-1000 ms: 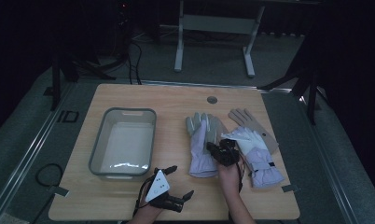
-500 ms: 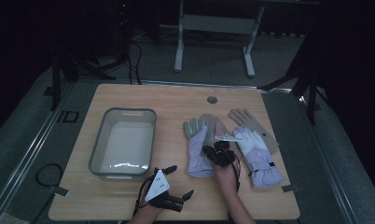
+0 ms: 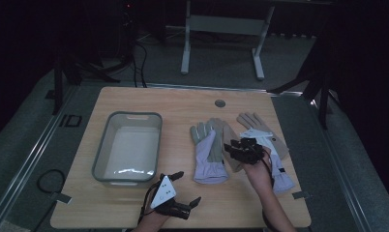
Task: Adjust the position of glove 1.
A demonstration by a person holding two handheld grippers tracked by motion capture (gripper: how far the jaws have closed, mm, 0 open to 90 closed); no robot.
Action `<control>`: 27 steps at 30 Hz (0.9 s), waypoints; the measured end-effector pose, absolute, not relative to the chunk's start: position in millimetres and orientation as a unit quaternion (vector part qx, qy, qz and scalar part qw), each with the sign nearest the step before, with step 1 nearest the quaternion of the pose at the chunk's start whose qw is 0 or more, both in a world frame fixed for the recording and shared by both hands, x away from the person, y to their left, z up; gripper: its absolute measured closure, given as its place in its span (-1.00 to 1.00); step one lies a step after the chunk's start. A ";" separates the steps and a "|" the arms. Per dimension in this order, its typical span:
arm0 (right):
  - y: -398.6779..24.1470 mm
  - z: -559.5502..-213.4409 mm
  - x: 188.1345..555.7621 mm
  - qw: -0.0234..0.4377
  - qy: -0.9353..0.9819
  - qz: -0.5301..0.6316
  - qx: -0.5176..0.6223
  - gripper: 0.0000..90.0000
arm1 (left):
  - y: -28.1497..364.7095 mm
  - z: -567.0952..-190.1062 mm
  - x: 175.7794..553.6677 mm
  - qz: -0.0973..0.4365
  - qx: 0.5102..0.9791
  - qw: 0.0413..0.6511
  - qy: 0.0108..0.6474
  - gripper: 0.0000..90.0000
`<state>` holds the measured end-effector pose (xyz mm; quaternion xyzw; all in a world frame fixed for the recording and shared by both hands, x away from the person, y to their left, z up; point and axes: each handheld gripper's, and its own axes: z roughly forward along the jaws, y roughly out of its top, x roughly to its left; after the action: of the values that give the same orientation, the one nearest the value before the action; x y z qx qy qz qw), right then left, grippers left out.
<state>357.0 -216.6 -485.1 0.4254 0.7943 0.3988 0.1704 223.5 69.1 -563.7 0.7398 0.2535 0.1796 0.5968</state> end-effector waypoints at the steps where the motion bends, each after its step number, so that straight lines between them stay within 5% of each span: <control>1: -224.2 -482.4 356.0 0.166 0.796 0.405 0.418 0.36 | 69.1 -563.7 223.5 0.179 0.740 0.597 0.254 -0.99; 12: -299.1 -464.7 350.9 0.181 0.818 0.377 0.394 0.39 | 68.9 -563.7 223.7 0.179 0.739 0.597 0.255 -0.99; 27: -356.0 -496.9 349.1 0.145 0.857 0.293 0.398 0.39 | 69.0 -563.8 224.0 0.178 0.739 0.597 0.257 -0.99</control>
<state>349.1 -356.0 -496.9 0.3977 0.8573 0.2932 0.1446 224.0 69.0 -563.8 0.7387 0.2569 0.1777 0.5972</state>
